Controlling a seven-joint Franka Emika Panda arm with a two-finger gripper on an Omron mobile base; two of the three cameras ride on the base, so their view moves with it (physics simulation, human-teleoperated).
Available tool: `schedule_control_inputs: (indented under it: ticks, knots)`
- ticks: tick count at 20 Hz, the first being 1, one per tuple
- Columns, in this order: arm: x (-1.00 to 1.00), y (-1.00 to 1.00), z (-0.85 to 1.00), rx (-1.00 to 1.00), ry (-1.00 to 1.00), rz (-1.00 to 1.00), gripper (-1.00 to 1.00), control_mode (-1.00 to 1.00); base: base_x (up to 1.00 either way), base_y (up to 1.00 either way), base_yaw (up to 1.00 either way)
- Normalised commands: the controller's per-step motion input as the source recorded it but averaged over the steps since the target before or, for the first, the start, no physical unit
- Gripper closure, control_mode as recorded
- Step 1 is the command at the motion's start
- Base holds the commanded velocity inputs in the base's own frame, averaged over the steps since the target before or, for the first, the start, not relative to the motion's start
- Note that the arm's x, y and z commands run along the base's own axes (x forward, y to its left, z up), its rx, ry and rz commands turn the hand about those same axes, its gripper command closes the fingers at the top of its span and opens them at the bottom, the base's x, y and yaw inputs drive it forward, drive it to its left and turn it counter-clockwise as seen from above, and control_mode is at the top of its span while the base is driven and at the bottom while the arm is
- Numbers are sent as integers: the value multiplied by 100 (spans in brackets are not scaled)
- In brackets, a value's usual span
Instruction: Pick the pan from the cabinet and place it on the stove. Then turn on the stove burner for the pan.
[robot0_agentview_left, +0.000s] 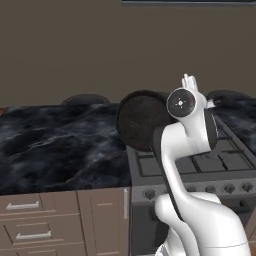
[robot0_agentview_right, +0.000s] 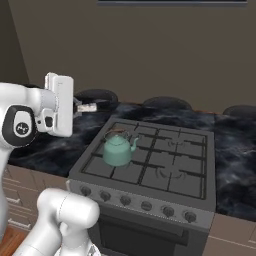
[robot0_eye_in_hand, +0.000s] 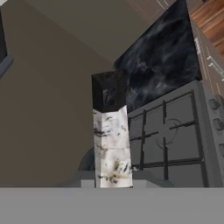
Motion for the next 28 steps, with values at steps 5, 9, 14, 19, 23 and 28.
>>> schedule_control_inputs:
  ticks: [5, 9, 14, 19, 23, 28]
  knots:
    - [0, 0, 0, 0, 0, 0, 100, 100, 17, -32, 0]
    - [0, 0, 0, 0, 0, 0, 100, 100, 33, -7, 0]
    - [0, 0, 0, 0, 0, 0, 100, 100, 32, 0, 0]
    - [0, 0, 0, 0, 0, 0, 100, 100, 2, 0, 0]
    - [0, 0, 0, 0, 0, 0, 100, 100, 0, 0, 0]
    - [0, -15, 0, 0, 0, -1, 100, -100, 0, 0, 0]
